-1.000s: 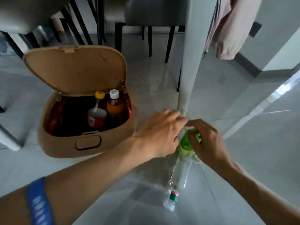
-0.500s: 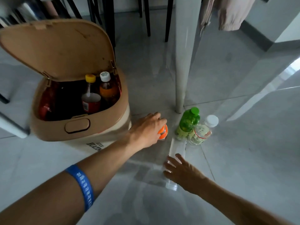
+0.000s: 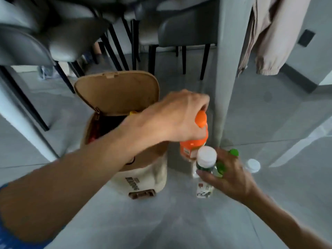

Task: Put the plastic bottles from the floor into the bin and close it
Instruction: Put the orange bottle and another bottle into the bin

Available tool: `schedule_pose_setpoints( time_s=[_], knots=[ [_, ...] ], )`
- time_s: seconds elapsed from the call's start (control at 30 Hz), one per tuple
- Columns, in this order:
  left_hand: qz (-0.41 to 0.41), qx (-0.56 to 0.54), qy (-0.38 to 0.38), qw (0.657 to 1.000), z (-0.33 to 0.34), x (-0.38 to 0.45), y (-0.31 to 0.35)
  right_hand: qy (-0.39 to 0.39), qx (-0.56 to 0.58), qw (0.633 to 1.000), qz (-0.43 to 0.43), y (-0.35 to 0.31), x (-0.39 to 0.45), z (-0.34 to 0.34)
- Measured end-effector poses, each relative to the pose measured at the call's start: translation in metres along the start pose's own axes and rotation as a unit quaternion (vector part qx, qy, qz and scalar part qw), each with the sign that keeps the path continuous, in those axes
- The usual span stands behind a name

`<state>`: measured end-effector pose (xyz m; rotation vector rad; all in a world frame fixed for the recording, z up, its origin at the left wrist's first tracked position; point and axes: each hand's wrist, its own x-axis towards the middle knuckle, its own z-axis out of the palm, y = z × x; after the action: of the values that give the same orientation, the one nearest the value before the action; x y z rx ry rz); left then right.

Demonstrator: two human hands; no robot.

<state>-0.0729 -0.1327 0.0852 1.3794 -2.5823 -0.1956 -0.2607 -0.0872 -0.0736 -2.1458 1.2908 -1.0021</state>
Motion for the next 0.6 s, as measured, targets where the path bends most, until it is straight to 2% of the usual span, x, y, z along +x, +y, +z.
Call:
schedule_pose_setpoints(
  time_s=[0.1,0.2,0.27,0.4,0.53,0.6],
  knots=[
    [-0.034,-0.012,0.084,0.996,-0.084,-0.016,-0.017,0.094,0.156,0.983,0.029,-0.035,0.046,-0.022],
    [-0.093,-0.025,0.165,0.981,-0.142,-0.044,-0.051,0.174,0.250,0.952,-0.014,-0.078,0.096,-0.032],
    [-0.130,-0.073,0.181,0.972,-0.162,-0.061,-0.071,0.196,0.282,0.938,-0.049,-0.104,0.121,-0.034],
    [-0.184,-0.103,0.130,0.969,-0.175,-0.086,-0.104,0.202,0.200,0.953,-0.105,-0.141,0.154,-0.015],
    [-0.220,-0.025,0.035,0.975,-0.140,-0.082,-0.131,0.125,0.070,0.987,-0.079,-0.142,0.163,0.026],
    [-0.228,-0.016,0.019,0.973,-0.112,-0.077,-0.147,0.089,0.017,0.994,-0.058,-0.136,0.162,0.046]
  ],
)
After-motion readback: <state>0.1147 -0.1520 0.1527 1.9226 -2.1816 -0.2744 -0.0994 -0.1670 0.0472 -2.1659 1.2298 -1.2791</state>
